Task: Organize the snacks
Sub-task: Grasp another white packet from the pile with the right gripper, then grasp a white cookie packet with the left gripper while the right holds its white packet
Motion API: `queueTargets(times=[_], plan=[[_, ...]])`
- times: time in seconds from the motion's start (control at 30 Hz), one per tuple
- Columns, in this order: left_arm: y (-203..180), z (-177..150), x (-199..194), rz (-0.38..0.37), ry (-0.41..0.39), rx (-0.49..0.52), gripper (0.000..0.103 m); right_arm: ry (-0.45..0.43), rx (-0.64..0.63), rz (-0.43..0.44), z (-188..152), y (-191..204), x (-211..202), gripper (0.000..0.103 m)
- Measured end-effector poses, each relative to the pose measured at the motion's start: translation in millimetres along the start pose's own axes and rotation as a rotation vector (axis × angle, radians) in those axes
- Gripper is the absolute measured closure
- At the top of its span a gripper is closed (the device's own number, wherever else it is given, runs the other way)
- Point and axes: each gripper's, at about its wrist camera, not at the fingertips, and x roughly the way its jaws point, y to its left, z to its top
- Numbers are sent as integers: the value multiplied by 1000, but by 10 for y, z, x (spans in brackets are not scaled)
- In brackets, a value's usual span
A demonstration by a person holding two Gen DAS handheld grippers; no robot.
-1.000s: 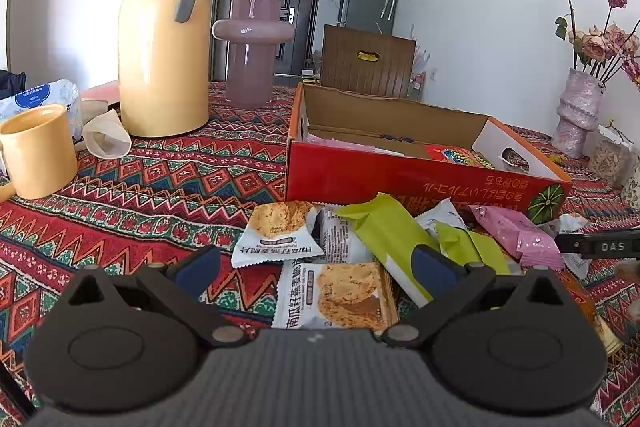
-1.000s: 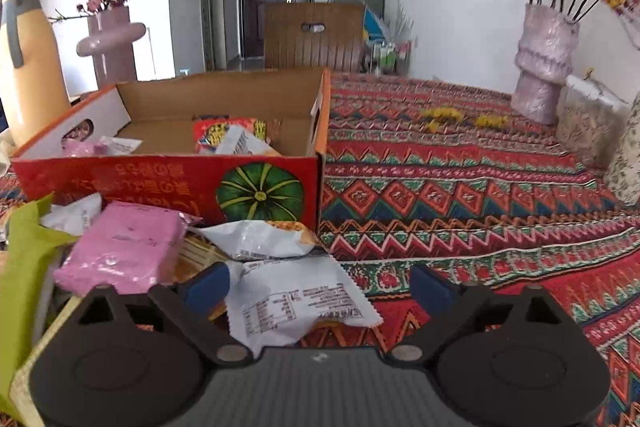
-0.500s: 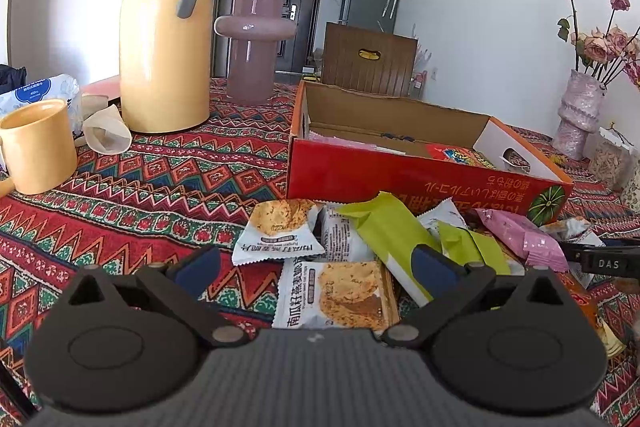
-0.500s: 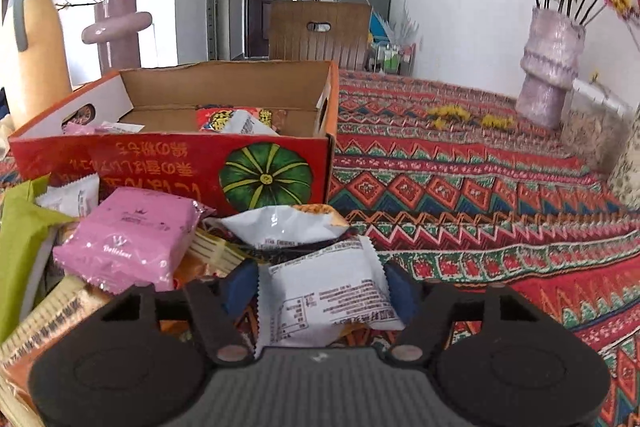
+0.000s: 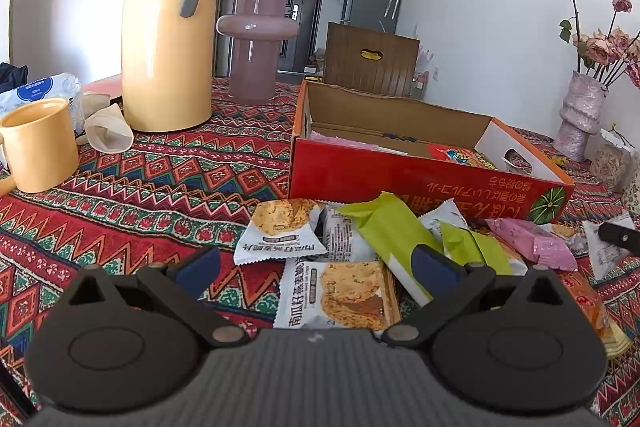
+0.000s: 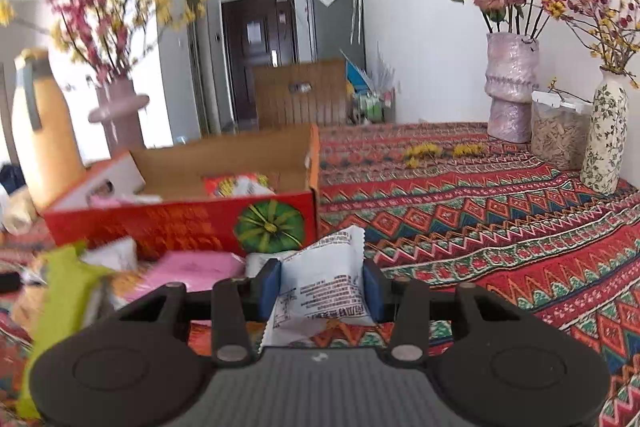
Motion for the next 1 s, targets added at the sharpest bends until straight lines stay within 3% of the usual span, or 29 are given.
queueTargets(times=[0.13, 0.37, 0.57, 0.77, 1.0], plan=[[-1, -1, 2, 0, 0, 1, 0, -38, 34, 42, -19, 37, -96, 61], [-22, 0, 17, 6, 12, 8, 0, -3, 71, 50, -104, 5, 15, 60], [-91, 54, 124, 27, 135, 52, 0, 1, 97, 61, -137, -28, 38, 60], [-233, 68, 204, 49, 152, 94, 0, -7, 109, 74, -148, -43, 23, 60], [-273, 26, 336, 65, 188, 89, 16, -13, 118, 90, -145, -59, 11, 60]])
